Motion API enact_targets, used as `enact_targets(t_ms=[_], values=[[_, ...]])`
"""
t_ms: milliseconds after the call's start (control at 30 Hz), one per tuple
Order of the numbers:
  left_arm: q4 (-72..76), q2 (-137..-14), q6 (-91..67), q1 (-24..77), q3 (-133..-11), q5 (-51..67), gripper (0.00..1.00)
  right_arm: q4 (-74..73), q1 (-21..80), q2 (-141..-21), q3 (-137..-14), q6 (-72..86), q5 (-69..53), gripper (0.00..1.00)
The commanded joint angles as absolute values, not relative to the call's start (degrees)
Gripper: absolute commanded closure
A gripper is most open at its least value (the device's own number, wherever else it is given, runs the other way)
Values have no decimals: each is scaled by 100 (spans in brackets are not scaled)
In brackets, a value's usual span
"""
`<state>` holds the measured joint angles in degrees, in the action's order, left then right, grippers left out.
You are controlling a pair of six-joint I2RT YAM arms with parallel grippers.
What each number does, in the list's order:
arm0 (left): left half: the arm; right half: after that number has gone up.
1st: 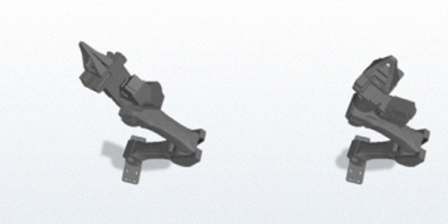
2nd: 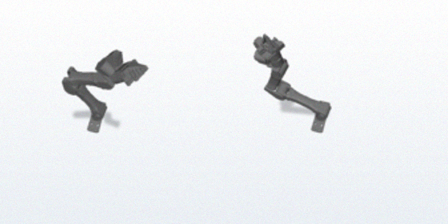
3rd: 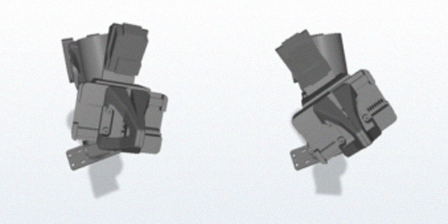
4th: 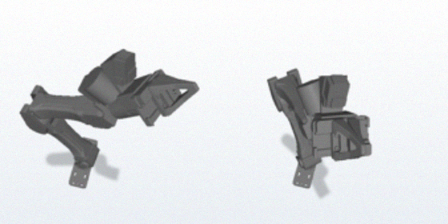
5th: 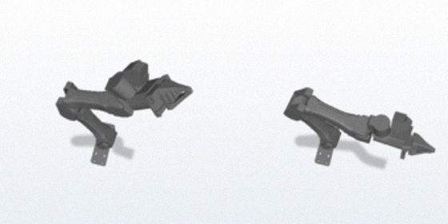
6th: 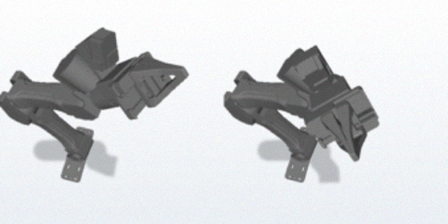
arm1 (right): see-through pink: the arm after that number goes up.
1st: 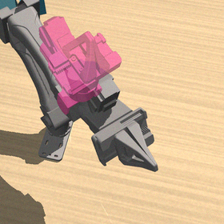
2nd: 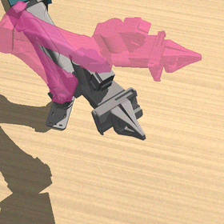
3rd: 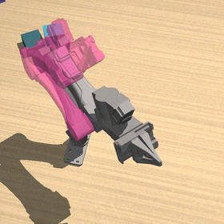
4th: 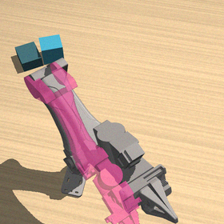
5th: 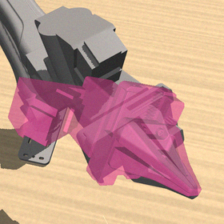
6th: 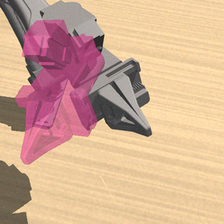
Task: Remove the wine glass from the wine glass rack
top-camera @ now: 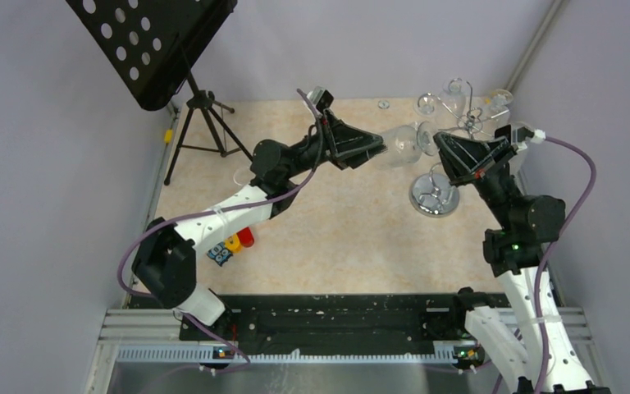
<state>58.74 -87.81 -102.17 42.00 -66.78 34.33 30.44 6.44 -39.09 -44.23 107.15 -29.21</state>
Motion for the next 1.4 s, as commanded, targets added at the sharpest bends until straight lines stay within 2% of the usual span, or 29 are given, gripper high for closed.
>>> enact_targets(t_ms=[0, 133, 400, 533, 567, 633, 700, 1000, 1167, 1367], values=[[6643, -8610, -10256, 4254, -6889, 3663, 71, 3393, 791, -3982, -4327, 10664, -2782, 100], [6311, -8383, -9800, 4255, -6771, 3543, 98, 3109, 838, -3884, -4422, 10468, -2635, 100], [6304, -8166, -9286, 4254, -6777, 3524, 100, 2621, 845, -3868, -4629, 10096, -2700, 100], [5616, -7946, -8637, 4245, -6759, 3511, 100, 2045, 844, -3852, -4810, 9656, -2686, 63], [5318, -7862, -8381, 4237, -6764, 3477, 100, 1795, 844, -3852, -4879, 9519, -2669, 52], [4679, -7691, -7836, 4209, -6788, 3398, 100, 1328, 849, -3841, -5030, 9125, -2584, 39], [3780, -7500, -7246, 4146, -6837, 3260, 100, 729, 852, -3830, -5195, 8710, -2449, 34], [-670, -7350, -3982, 3424, -8020, 3150, 100, -1121, 844, -3673, -5561, 7309, -1932, 33], [-3108, -7843, -2398, 3350, -8778, 1397, 100, -1793, 845, -3489, -5835, 6689, -1522, 33], [-4417, -8426, -1882, 3352, -8898, -238, 100, -2320, 845, -3306, -6013, 6328, -1086, 34]])
